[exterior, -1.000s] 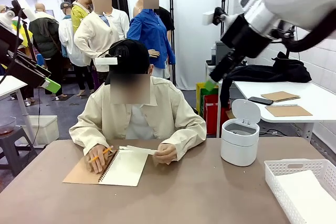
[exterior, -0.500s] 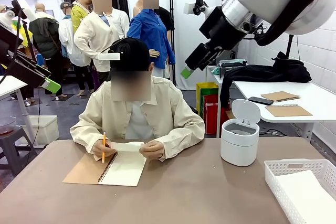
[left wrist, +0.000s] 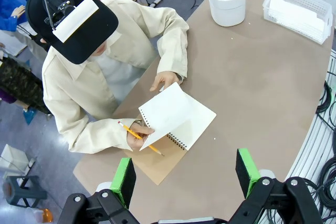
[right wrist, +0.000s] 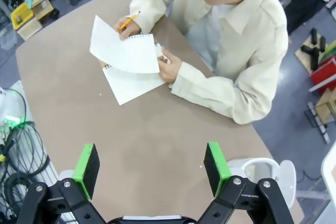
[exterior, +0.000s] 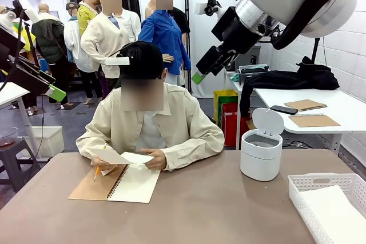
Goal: Sort the paper based on its condition.
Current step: If a person hands you a paper, place it in the Organizing basket , and if it's crumpled, put it in the Trash can.
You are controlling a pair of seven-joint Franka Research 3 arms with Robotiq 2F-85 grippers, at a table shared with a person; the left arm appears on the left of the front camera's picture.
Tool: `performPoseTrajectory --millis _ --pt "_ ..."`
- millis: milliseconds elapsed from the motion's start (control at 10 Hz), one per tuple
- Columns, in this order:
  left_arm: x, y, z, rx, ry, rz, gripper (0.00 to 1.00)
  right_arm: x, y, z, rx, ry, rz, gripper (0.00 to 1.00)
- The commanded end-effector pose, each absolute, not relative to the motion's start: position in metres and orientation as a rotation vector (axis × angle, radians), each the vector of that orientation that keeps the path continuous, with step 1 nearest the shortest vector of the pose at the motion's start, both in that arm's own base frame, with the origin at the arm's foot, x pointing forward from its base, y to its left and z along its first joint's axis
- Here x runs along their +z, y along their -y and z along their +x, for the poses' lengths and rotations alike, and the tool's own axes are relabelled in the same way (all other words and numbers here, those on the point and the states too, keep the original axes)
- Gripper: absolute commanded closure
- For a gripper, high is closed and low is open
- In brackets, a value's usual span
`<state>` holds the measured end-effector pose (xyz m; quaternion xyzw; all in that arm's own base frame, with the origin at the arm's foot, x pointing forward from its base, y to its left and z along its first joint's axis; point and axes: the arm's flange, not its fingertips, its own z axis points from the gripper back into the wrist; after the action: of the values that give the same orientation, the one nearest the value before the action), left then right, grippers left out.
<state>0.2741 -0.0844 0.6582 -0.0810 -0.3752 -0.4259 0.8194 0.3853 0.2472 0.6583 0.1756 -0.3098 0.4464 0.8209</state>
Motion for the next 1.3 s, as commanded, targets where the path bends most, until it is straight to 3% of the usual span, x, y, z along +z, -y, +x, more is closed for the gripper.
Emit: performPoseTrajectory --millis 0,1200 --pt "0.6584 0.0839 0.2744 -0.905 0.800 -0.172 0.00 0.6577 -0.2462 0.3836 0.952 0.659 0.381 0.00" --pt "0.6584 0.0839 0.2744 -0.905 0.800 -0.172 0.00 0.6577 -0.2462 0.3836 0.952 0.659 0.381 0.00"
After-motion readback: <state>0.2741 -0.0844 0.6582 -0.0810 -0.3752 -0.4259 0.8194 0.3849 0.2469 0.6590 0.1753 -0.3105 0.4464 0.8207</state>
